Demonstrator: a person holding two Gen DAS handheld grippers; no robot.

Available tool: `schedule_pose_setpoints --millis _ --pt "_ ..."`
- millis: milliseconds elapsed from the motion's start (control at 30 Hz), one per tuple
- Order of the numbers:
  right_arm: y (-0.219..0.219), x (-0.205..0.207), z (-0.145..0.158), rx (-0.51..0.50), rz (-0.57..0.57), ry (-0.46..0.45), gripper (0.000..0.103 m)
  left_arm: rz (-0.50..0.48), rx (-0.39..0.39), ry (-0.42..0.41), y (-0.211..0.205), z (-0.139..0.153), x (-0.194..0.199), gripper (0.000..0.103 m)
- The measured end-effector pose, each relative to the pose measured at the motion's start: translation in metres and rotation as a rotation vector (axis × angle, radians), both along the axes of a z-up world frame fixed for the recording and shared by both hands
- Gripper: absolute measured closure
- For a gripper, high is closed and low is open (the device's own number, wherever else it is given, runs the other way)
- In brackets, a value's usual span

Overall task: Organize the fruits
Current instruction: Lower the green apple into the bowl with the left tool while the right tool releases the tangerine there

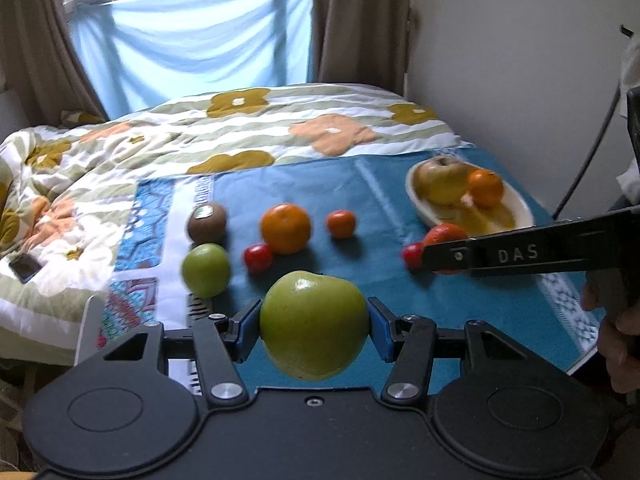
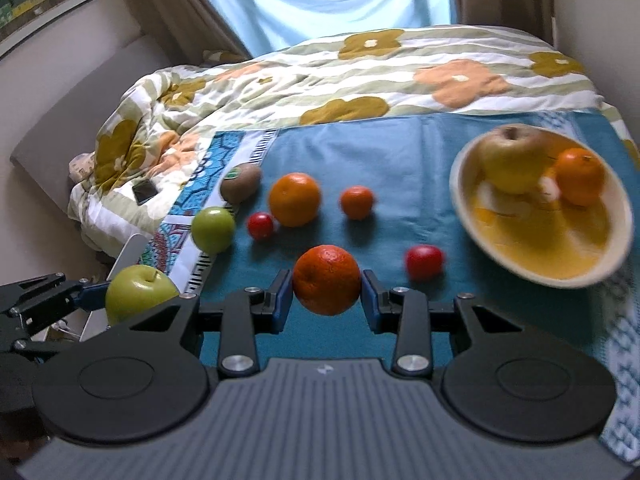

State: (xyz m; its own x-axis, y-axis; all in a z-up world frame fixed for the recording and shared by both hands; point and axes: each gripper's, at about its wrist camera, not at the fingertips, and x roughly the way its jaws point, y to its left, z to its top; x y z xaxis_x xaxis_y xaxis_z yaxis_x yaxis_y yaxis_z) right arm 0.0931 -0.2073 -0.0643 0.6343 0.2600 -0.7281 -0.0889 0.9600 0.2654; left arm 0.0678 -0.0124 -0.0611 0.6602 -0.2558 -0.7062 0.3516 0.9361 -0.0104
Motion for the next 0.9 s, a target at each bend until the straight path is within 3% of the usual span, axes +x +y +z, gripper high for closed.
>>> schedule_pose_setpoints --millis 467,900 --pt "-0.123 -0.029 0.025 -0.088 -0.095 -0.015 0.052 -0.077 -0.043 -0.012 -0.103 0.021 0.006 0.044" --pt "-0.207 0.007 0.006 -0.093 -0.086 0.001 0.052 -0.115 -0.008 0.012 -0.193 -0.002 0.048 0.044"
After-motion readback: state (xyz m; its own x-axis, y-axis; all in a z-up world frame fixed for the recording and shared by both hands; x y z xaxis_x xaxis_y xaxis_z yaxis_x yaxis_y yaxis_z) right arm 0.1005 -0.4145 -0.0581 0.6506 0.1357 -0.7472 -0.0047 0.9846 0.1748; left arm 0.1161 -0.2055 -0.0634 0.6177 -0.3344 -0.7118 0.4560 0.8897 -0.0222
